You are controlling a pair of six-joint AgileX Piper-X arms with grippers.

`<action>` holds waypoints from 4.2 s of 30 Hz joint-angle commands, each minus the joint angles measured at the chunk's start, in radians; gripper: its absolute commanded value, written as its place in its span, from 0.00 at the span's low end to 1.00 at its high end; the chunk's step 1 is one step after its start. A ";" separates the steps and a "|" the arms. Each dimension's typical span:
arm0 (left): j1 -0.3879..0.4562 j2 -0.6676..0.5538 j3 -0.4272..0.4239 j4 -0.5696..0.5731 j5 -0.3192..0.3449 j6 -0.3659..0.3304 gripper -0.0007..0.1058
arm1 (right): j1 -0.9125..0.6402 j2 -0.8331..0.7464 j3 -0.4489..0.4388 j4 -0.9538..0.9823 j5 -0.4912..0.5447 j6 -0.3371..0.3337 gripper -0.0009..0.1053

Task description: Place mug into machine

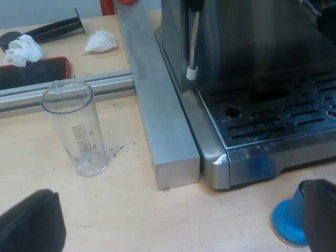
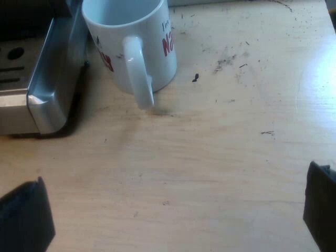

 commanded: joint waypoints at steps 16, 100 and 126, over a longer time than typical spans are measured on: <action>-0.119 -0.051 -0.002 -0.037 0.099 -0.030 0.73 | -0.002 0.040 -0.038 -0.006 -0.010 -0.027 0.95; -0.559 0.609 0.301 -0.877 0.304 -0.029 0.73 | 0.274 1.467 0.124 -1.711 0.203 0.032 0.81; -0.559 0.609 0.301 -0.877 0.211 -0.027 0.73 | 0.274 1.121 0.124 -1.271 0.202 -0.037 0.01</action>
